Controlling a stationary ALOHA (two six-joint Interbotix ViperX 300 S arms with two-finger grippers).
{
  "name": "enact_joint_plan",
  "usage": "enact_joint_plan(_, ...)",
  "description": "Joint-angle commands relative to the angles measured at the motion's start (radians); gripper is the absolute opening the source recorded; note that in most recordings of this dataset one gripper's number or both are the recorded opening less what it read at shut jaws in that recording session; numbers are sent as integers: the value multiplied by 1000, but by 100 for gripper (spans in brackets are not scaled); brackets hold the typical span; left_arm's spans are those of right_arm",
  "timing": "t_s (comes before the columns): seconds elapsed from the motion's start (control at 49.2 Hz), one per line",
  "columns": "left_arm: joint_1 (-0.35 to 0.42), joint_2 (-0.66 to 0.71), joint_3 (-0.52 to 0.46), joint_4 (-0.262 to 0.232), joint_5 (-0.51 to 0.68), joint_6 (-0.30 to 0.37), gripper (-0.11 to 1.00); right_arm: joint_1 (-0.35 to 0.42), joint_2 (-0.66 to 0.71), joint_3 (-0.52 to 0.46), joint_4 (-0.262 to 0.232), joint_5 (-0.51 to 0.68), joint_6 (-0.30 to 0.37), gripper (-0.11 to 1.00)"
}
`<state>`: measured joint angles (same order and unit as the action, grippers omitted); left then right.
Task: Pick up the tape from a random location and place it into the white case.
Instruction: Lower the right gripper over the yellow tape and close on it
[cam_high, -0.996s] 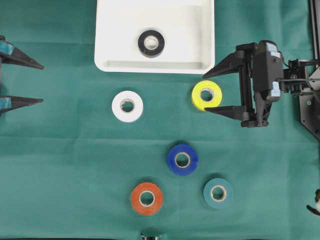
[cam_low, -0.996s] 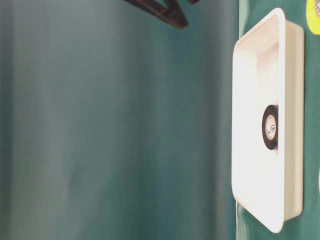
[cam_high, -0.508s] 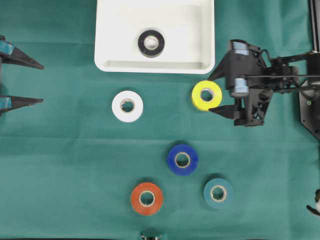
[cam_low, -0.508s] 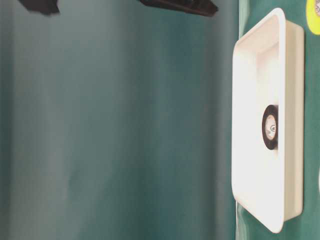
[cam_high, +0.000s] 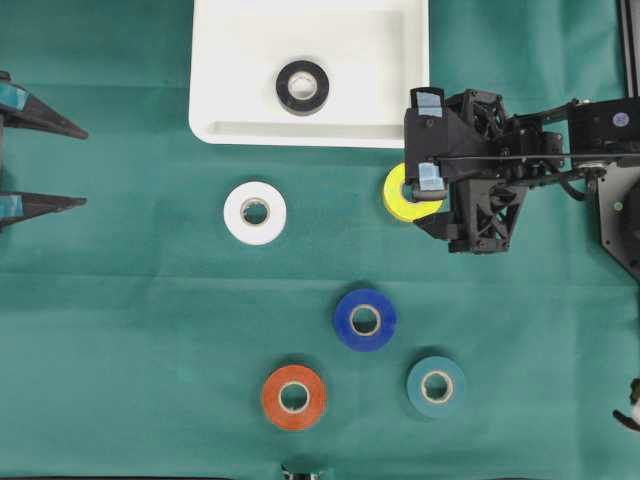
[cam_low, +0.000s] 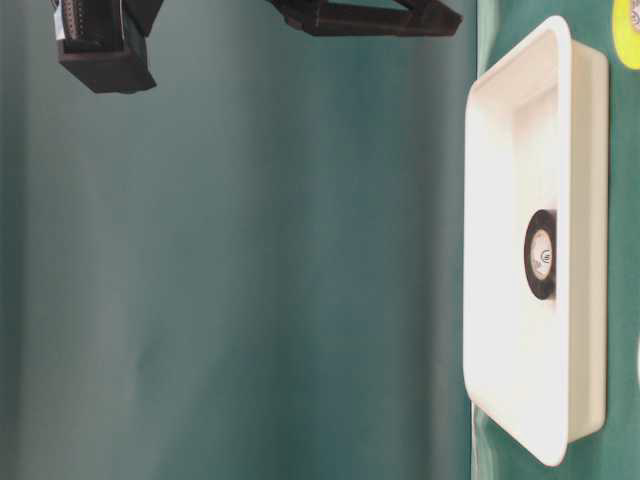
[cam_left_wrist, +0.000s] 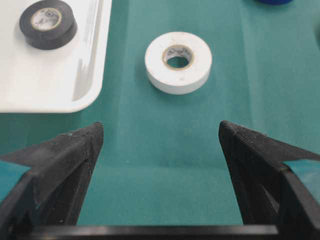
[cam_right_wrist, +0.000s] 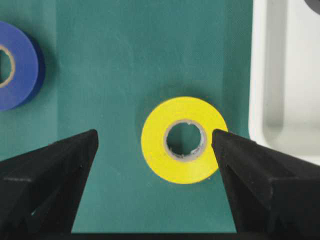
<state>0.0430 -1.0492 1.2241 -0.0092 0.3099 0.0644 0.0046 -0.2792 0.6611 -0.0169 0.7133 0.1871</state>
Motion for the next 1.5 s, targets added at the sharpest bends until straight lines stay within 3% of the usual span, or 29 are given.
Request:
enact_joint_plan(0.0,3,6,-18,-2,-8,-2,93,-2,-6,-26,0,2,3,89)
enact_joint_plan(0.529,3,6,-17,-2,-8,-2,93,-2,-5,-9,0,-21,6,89)
enact_joint_plan(0.712,3,6,-18,-2,-8,-2,93,-2,2,23,-6,-58,37,89)
enact_joint_plan(1.484,12,6,-17,-2,-6,-2,93,0,213,104,-3,-295,80,89)
